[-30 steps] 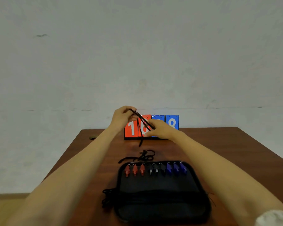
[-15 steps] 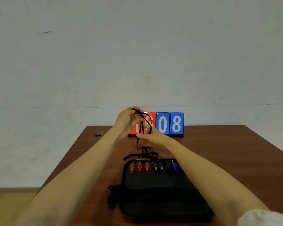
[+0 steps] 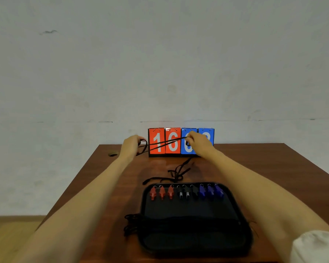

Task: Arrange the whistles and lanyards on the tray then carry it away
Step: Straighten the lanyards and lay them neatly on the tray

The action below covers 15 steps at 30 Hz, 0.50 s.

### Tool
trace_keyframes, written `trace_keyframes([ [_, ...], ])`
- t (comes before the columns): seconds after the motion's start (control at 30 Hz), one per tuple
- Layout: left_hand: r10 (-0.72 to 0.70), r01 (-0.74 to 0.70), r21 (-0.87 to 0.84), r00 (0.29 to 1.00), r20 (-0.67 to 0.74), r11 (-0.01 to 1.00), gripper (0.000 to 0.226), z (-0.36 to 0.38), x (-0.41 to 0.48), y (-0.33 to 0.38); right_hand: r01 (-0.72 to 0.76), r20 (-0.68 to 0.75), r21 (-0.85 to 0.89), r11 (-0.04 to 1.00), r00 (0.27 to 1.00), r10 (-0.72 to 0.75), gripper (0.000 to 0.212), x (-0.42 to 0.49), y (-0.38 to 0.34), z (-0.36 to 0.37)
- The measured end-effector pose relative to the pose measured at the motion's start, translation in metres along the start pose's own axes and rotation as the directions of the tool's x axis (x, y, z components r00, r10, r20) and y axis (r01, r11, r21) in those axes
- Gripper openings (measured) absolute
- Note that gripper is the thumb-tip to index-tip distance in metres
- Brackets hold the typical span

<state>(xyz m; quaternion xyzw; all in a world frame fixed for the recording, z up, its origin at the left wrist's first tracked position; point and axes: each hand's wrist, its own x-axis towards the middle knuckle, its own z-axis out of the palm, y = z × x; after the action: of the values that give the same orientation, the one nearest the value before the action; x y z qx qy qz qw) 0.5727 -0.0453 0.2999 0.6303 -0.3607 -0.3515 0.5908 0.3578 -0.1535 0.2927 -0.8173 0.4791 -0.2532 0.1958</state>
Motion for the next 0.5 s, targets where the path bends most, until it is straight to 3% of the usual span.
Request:
trace_keyframes([
  [0.1,0.056,-0.081,0.376,0.996,0.076,0.923,0.022,0.006,0.001,-0.004,0.027,-0.040,0.022,0.999,0.999,-0.026,0.025,0.006,-0.010,-0.010],
  [0.2,-0.025,-0.096,0.571,0.979,0.201,0.815,0.055,0.016,0.001,-0.011,0.049,-0.052,0.119,0.992,0.998,-0.043,0.022,0.010,-0.025,-0.016],
  [0.33,-0.021,-0.181,0.612,0.951,0.308,0.770,0.068,0.037,0.000,-0.015,0.039,0.060,0.272,0.962,0.997,-0.057,0.015,0.013,-0.044,-0.017],
  [0.4,0.009,-0.203,0.574,0.946,0.323,0.793,0.065,0.048,0.000,-0.016,0.016,0.086,0.374,0.927,0.995,-0.051,0.015,0.013,-0.050,-0.018],
  [0.5,0.035,-0.210,0.478,0.937,0.349,0.853,0.056,0.064,0.001,-0.016,0.042,0.054,0.393,0.919,0.996,-0.068,0.019,0.016,-0.054,-0.018],
])
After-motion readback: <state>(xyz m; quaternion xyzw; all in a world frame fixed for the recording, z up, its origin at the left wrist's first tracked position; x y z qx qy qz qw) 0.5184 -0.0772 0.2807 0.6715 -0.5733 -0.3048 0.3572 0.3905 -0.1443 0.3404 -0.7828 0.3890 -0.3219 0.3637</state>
